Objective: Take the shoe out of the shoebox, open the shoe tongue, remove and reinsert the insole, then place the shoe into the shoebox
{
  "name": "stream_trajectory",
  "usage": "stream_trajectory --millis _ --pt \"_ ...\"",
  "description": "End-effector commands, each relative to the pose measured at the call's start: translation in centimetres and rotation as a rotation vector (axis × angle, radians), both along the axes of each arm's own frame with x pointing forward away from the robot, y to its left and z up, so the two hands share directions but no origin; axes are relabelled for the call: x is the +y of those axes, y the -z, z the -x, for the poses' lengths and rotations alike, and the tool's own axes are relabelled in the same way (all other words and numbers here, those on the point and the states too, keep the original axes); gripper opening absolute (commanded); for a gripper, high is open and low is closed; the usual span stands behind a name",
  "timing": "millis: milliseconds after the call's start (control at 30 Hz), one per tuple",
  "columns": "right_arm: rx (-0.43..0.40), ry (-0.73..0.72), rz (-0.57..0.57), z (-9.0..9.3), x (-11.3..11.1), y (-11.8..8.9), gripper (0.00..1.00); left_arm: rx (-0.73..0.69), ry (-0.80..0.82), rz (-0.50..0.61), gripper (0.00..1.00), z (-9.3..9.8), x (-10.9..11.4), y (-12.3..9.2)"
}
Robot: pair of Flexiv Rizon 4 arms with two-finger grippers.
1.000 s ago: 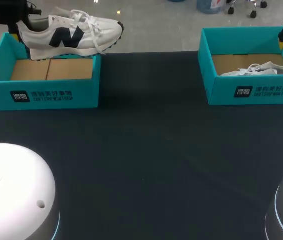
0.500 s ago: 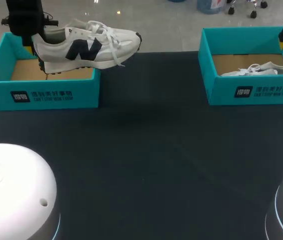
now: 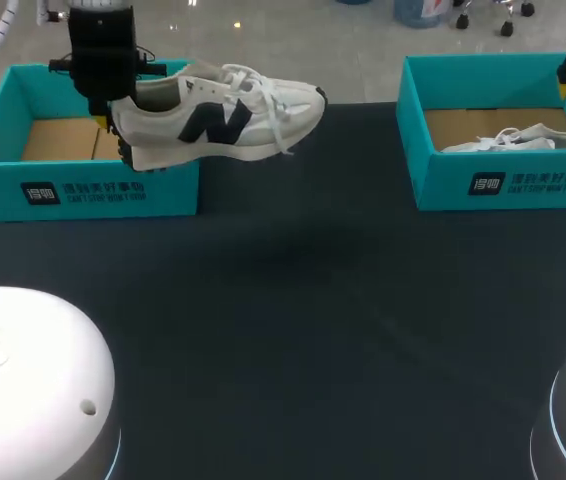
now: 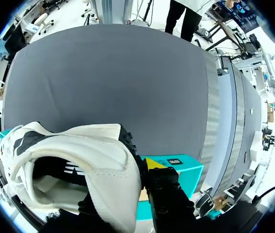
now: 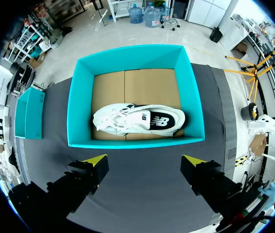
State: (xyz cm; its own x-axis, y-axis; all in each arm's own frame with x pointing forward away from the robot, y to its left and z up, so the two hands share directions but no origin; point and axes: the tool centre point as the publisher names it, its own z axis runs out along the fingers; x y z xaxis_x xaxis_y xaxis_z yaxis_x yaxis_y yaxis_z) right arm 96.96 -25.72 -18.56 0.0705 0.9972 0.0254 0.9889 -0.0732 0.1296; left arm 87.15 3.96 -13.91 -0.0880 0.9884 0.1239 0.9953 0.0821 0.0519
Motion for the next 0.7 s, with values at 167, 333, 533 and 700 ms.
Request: stream_trajectory --millis 167,333,533,700 --pt "0.0 0.001 0.0 0.0 0.0 0.0 1.0 0.038 0.041 0.01 0.0 2.3 -4.6 1.7" --pt "0.0 0.001 0.0 0.0 0.0 0.0 1.0 0.032 0.042 0.005 0.0 3.1 -5.5 2.1" --pt "0.0 0.001 0.0 0.0 0.0 0.0 1.0 0.016 0.05 -0.013 0.0 4.4 -6.0 1.7" --pt "0.0 0.001 0.0 0.0 0.0 0.0 1.0 0.016 0.05 -0.013 0.0 4.4 -6.0 1.7"
